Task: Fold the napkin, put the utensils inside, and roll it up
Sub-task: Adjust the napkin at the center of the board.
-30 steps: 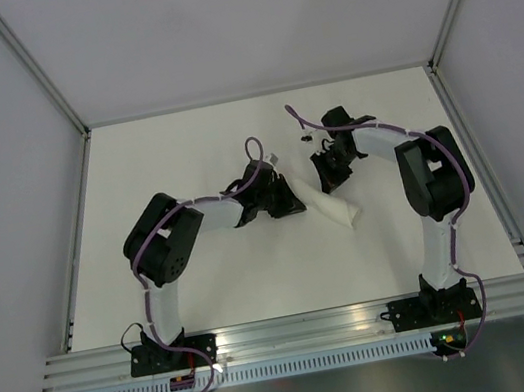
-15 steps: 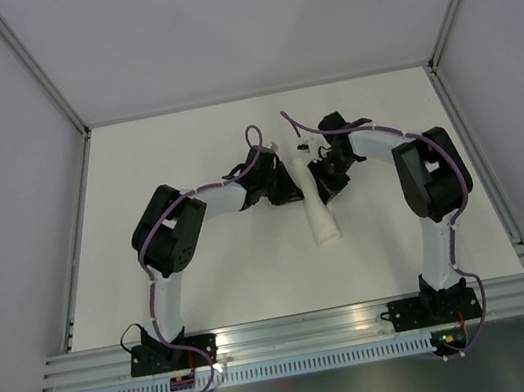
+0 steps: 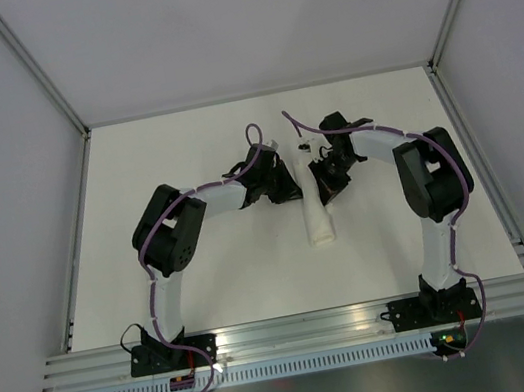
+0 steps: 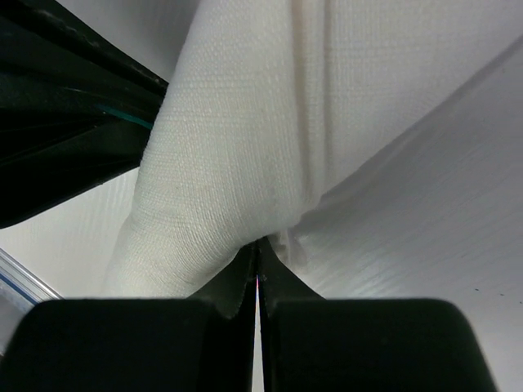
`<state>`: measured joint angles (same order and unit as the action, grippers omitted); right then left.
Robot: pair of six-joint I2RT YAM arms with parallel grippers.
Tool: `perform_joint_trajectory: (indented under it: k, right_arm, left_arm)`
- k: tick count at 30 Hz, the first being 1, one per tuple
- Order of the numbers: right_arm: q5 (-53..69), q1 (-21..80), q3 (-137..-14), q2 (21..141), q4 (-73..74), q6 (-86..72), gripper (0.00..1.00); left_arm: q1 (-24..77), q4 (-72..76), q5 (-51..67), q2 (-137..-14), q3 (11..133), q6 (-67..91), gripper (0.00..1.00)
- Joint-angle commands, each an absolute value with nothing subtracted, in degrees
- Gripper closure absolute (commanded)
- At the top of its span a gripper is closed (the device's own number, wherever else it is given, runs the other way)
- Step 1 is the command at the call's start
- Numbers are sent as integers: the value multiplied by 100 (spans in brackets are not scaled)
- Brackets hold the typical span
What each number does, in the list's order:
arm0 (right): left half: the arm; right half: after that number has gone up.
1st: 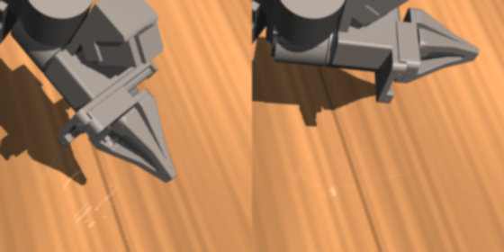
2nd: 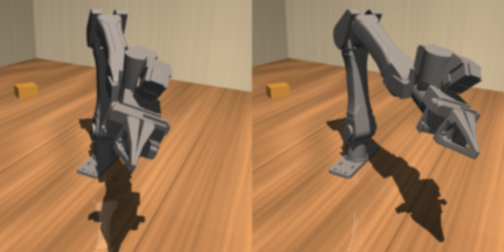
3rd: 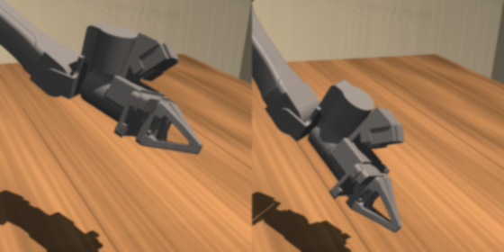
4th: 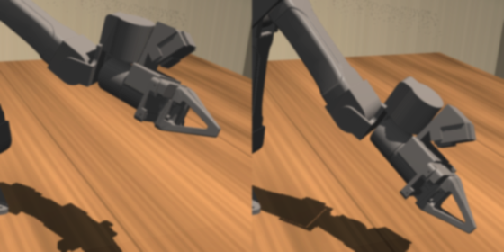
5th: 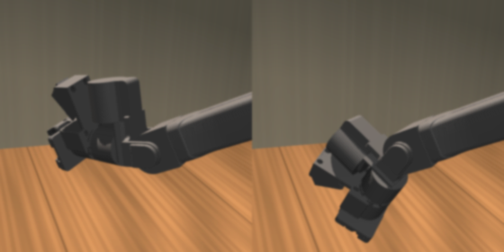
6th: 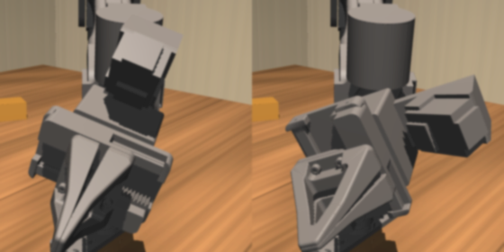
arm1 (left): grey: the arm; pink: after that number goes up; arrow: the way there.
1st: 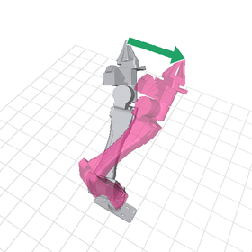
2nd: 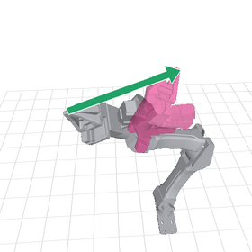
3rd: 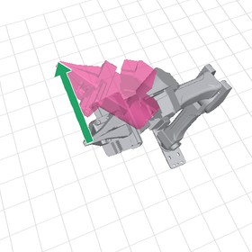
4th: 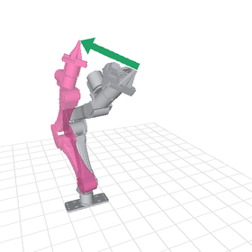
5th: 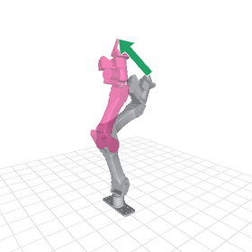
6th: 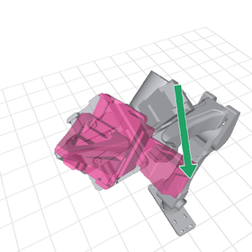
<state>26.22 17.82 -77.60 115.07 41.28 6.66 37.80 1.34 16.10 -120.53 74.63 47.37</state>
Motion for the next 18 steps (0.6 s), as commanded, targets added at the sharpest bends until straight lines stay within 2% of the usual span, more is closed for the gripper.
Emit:
perform_joint_trajectory:
  k: [1, 10, 18]
  right_arm:
    - [2593, 1670, -7927, 11136, 4139, 624, 99]
    - [2523, 1371, -8314, 10863, 4412, 598, 96]
    - [2277, 1318, -7789, 10688, 4649, 931, 96]
  left_arm:
    - [3744, 132, 1705, -11988, 7444, 4570, 86]
    - [3709, 264, 1810, -11936, 7295, 4570, 86]
    - [3683, 421, 1995, -11672, 6891, 4553, 87]
